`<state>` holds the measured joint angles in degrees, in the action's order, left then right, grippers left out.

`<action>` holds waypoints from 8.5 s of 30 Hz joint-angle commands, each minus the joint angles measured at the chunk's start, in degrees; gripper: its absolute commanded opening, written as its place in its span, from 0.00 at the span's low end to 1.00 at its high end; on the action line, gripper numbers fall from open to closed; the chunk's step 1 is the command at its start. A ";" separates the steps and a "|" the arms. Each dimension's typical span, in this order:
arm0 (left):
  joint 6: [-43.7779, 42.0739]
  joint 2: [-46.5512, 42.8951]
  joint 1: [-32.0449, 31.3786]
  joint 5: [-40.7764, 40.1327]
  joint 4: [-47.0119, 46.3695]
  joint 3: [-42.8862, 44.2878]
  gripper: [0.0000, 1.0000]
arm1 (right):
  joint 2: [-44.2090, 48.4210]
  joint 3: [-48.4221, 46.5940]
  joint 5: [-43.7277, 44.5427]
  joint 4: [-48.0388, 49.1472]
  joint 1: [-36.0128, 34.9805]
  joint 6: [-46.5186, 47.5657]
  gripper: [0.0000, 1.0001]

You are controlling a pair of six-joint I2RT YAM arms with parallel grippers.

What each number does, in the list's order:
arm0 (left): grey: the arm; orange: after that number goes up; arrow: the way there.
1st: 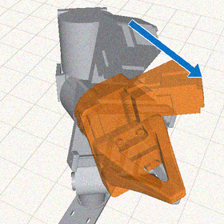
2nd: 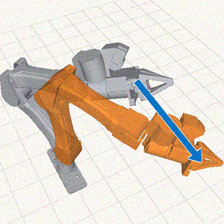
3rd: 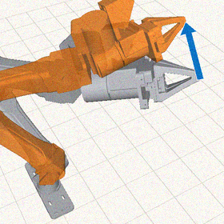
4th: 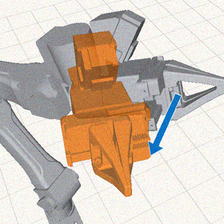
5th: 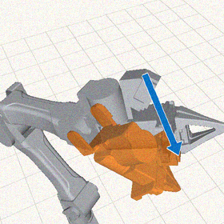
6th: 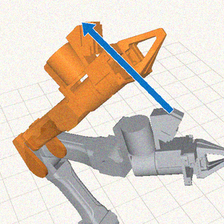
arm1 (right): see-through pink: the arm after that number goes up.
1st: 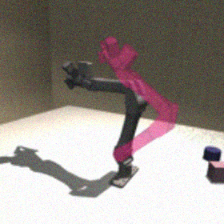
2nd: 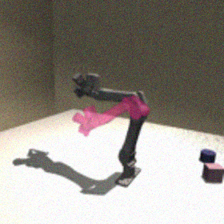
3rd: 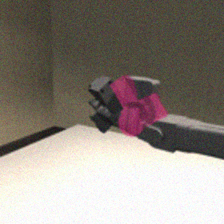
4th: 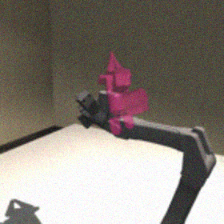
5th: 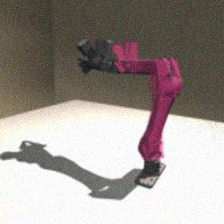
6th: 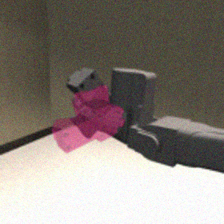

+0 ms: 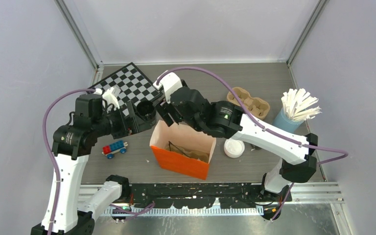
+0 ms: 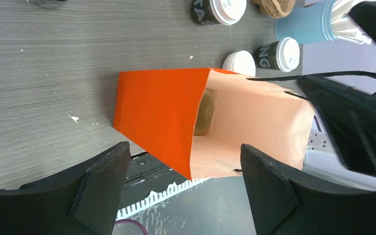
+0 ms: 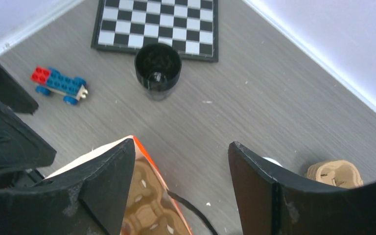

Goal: Pack the takeout coffee

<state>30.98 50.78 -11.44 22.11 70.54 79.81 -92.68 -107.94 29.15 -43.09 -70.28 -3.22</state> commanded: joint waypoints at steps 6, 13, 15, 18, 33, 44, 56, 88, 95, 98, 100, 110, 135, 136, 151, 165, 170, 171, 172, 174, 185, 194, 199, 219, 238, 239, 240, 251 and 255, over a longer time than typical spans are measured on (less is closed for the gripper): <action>1.92 -0.93 0.36 5.59 -4.95 -4.23 0.82 | 5.77 -1.19 3.95 4.40 -0.18 -1.18 0.79; 2.77 -0.21 0.28 5.93 -8.55 -5.09 0.77 | 8.64 -1.48 4.29 -1.88 -0.08 -1.51 0.79; 2.52 -0.19 0.23 5.84 -9.19 -5.29 0.76 | 8.87 -2.42 2.95 -6.01 0.38 -2.16 0.79; 3.19 -0.51 -0.13 5.84 -10.80 -5.98 0.75 | 8.98 -2.90 2.55 -12.21 1.72 -5.48 0.79; 0.20 6.90 -8.60 -0.10 -13.08 -5.28 0.63 | 11.98 5.00 -26.02 -12.81 14.29 -5.91 0.77; -2.15 10.90 -13.32 -5.32 -16.50 -3.31 0.00 | 8.42 -1.69 -26.04 -11.41 14.59 -0.99 0.13; -5.91 15.88 -13.34 -8.60 -15.71 1.59 0.48 | 8.97 2.27 -21.67 -8.99 15.20 -4.16 0.25; -4.86 13.61 -13.34 -4.14 -7.98 -0.64 0.35 | 5.44 7.89 -23.32 -16.94 41.66 -23.10 0.81; -7.94 14.17 -13.34 -7.88 -2.57 3.91 0.00 | -1.76 12.35 -26.42 -14.98 42.10 -18.52 0.82; -8.74 13.90 -13.34 -8.52 -0.70 4.22 0.00 | -2.66 14.90 -27.83 -13.40 42.09 -18.04 0.82; -8.64 13.53 -13.34 -8.04 -0.66 3.92 0.00 | -2.73 16.91 -28.30 -11.37 42.07 -17.80 0.82; -5.76 13.56 -13.34 -9.10 -2.13 2.81 0.36 | -6.33 16.50 -29.37 -9.64 42.08 -13.39 0.83; -5.03 15.89 -13.34 -9.46 -3.32 5.97 0.42 | 4.61 15.18 -15.38 -27.40 50.62 -29.48 0.85; -4.91 15.77 -13.34 -9.34 -3.45 5.72 0.42 | 5.97 16.54 -15.35 -28.01 51.40 -31.28 0.86; -5.26 13.64 -13.34 -8.38 -4.46 2.44 0.44 | 15.72 34.59 -12.01 -25.99 62.08 -38.78 0.92; -4.99 13.25 -13.34 -8.71 -3.93 2.47 0.44 | 19.01 43.47 -16.19 -17.81 67.71 -35.65 0.93; -4.92 13.96 -13.34 -8.79 -3.92 2.98 0.44 | 19.56 45.01 -17.10 -17.65 67.82 -35.29 0.93; -4.96 13.99 -13.34 -8.94 -3.87 2.94 0.44 | 19.79 45.27 -17.03 -17.64 67.78 -35.27 0.93; -5.03 14.05 -13.34 -9.11 -3.84 2.86 0.44 | 20.04 45.63 -17.02 -17.65 67.73 -35.32 0.93; -5.05 14.12 -13.34 -9.10 -3.87 2.56 0.44 | 20.26 46.24 -16.90 -17.74 67.74 -35.72 0.93; -5.21 14.51 -13.37 -9.02 -3.92 2.81 0.44 | 19.68 44.81 -14.85 -19.01 67.72 -36.19 0.93; -5.15 14.79 -13.34 -9.41 -4.17 3.59 0.44 | 19.24 46.66 -15.46 -17.04 67.74 -37.38 0.92; -5.24 14.59 -13.34 -9.49 -3.99 3.46 0.44 | 19.20 47.43 -15.61 -17.21 67.82 -37.94 0.92; -5.19 14.61 -13.34 -9.50 -3.99 3.42 0.44 | 19.53 48.88 -17.34 -16.23 67.71 -37.36 0.77; -3.42 14.22 -13.34 -11.31 -2.57 4.83 0.70 | 19.82 21.32 -17.77 -30.47 54.73 -32.30 0.74; -3.43 14.10 -13.34 -11.24 -2.57 4.85 0.73 | 19.34 18.45 -17.54 -30.96 53.46 -32.06 0.74; -3.41 14.01 -13.34 -11.18 -2.60 4.83 0.74 | 18.84 15.49 -17.10 -31.60 52.27 -31.76 0.74; -2.86 13.46 -13.34 -9.73 -1.81 4.27 0.66 | 11.13 -13.02 -21.23 -32.75 38.25 -23.60 0.74; -3.52 13.14 -13.34 -10.28 -1.36 4.26 0.56 | 10.94 -16.67 -23.43 -31.39 34.23 -23.88 0.74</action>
<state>28.08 65.54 -24.67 11.60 68.16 82.50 -81.71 -120.46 8.36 -75.31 -33.21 -29.12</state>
